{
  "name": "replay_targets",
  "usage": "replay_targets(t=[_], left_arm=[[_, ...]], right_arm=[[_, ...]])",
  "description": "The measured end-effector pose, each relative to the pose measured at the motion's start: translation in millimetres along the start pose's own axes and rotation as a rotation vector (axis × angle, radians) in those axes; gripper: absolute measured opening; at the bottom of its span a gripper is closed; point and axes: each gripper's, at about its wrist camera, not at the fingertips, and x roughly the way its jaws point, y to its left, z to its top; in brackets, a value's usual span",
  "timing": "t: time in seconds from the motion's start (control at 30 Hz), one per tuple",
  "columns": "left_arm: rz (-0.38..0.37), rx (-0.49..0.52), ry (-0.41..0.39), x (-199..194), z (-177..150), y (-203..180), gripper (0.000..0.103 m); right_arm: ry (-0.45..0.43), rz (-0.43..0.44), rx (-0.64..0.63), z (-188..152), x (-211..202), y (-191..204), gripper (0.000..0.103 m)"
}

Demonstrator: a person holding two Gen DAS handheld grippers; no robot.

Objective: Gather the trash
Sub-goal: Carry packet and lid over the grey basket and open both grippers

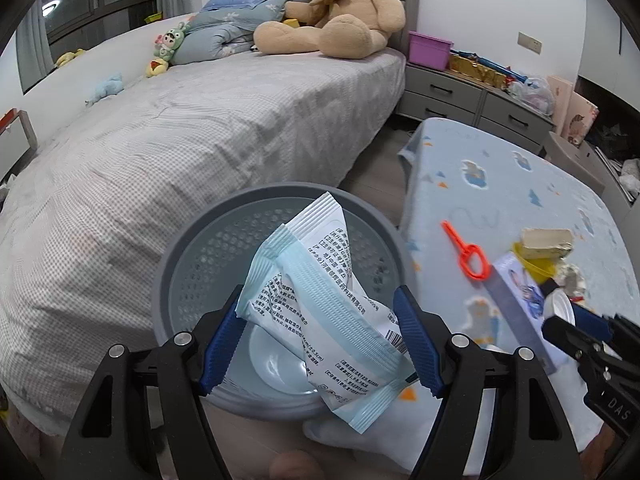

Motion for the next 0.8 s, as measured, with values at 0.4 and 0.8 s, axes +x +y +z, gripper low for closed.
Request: replay_targets(t=[0.4,0.8], left_arm=[[0.087,-0.065,0.049,49,-5,52,0.071],[0.129,-0.108,0.053,58,-3,68,0.073]], right_arm=[[0.08,0.16,-0.129,48,88,59,0.039],[0.084,0.173,-0.161,56,113,73,0.048]])
